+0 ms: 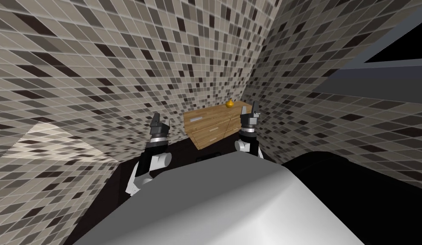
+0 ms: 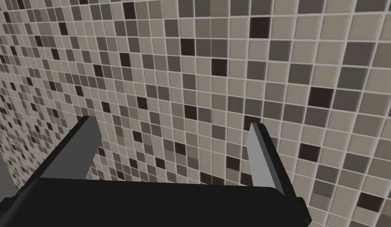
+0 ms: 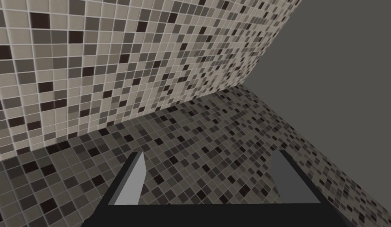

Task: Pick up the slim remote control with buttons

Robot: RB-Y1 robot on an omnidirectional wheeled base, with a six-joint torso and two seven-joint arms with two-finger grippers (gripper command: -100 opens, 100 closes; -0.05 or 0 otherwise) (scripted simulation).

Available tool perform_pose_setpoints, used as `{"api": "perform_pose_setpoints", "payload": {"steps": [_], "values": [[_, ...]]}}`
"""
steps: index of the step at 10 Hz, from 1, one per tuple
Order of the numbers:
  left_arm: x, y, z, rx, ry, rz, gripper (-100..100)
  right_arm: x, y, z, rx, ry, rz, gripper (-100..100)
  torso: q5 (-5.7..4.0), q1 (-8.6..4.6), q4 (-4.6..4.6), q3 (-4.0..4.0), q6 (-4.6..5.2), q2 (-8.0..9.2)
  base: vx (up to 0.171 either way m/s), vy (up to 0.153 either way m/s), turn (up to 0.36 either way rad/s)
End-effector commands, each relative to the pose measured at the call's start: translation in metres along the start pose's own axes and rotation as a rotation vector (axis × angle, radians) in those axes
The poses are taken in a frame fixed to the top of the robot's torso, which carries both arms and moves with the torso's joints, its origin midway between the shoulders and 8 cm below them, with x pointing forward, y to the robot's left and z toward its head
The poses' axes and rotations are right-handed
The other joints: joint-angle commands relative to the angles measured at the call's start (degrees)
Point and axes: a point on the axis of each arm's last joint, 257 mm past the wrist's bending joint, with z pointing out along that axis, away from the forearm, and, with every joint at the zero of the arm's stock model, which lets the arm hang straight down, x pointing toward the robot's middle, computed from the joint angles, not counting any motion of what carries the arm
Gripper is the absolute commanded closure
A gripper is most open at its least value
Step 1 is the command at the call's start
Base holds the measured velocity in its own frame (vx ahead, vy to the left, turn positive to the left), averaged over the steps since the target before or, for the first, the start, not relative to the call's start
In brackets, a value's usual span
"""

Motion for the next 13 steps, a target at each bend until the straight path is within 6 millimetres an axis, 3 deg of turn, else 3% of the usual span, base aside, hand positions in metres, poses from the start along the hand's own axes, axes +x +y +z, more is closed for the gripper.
{"api": "perform_pose_setpoints", "payload": {"steps": [1,7,10,12,13], "values": [[-0.006,0.013,0.007,-0.042,0.011,-0.002,-100,0.000,0.000,0.000,0.000,0.000,0.000,0,0.00,0.00,0.00,0.00,0.00,0.00,-0.064,-0.035,-0.095],[-0.018,0.054,0.016,-0.186,0.023,-0.004,-100,0.000,0.000,0.000,0.000,0.000,0.000,0,-0.01,-0.01,0.00,-0.01,0.00,-0.02,-0.049,-0.026,-0.060],[-0.038,0.083,0.025,-0.281,0.018,-0.007,-100,0.000,0.000,0.000,0.000,0.000,0.000,0,0.00,0.01,-0.02,-0.05,-0.01,-0.08,-0.038,-0.029,-0.103],[-0.038,0.092,0.022,-0.319,0.018,-0.006,-100,0.000,0.000,0.000,0.000,0.000,0.000,0,-0.01,0.01,-0.01,-0.03,-0.01,-0.07,-0.027,-0.020,-0.040],[-0.050,0.102,0.027,-0.350,0.008,-0.009,-100,0.000,0.000,0.000,0.000,0.000,0.000,0,0.01,0.05,-0.02,-0.06,-0.02,-0.12,-0.024,-0.028,-0.126]]}}
